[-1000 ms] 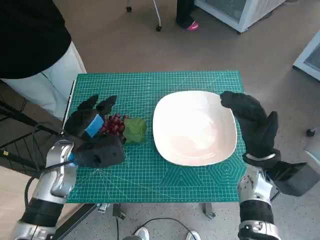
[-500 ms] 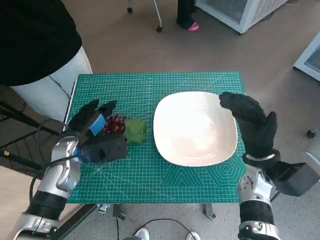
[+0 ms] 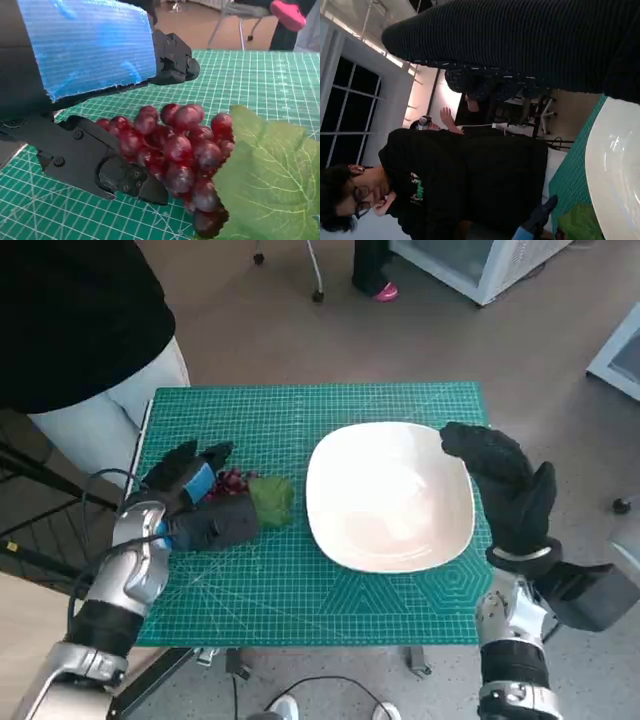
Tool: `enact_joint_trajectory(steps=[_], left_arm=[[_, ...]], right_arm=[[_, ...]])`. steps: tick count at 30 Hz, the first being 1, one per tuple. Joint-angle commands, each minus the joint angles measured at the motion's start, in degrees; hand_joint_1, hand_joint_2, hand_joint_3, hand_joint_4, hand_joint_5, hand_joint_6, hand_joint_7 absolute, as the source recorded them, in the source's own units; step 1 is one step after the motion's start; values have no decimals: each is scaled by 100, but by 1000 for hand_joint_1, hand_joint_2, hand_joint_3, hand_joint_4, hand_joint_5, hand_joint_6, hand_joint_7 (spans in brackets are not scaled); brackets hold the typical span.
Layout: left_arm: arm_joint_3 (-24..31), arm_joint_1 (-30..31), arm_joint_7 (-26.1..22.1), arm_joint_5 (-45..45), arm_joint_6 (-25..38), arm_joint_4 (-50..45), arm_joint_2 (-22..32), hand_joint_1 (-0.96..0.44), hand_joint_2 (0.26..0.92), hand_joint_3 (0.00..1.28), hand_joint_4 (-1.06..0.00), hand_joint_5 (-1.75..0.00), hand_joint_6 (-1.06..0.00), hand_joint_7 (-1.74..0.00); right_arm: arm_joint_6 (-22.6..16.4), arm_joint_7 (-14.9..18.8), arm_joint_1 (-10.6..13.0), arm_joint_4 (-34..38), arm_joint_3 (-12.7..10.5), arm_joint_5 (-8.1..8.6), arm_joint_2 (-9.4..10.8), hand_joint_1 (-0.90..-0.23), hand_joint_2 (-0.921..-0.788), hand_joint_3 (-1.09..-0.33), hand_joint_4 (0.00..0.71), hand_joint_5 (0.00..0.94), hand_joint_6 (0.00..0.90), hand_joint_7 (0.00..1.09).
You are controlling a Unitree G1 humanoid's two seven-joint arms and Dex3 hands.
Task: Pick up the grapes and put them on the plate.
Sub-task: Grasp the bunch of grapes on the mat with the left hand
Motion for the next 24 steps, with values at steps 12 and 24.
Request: enact_joint_trajectory(steps=[12, 24], left_arm=[[-285, -520, 204, -174, -237, 982, -252, -443, 794, 0, -63, 0, -207, 0], [-562, -617, 399, -116, -414, 1369, -311, -470, 782, 0, -75, -5, -207, -1]], right_arm=[[64, 0, 138, -24, -17, -47, -48, -363, -921, -546, 566, 1, 489, 2], [94, -17, 177, -87, 3, -56, -37, -367, -921, -545, 567, 1, 489, 2]])
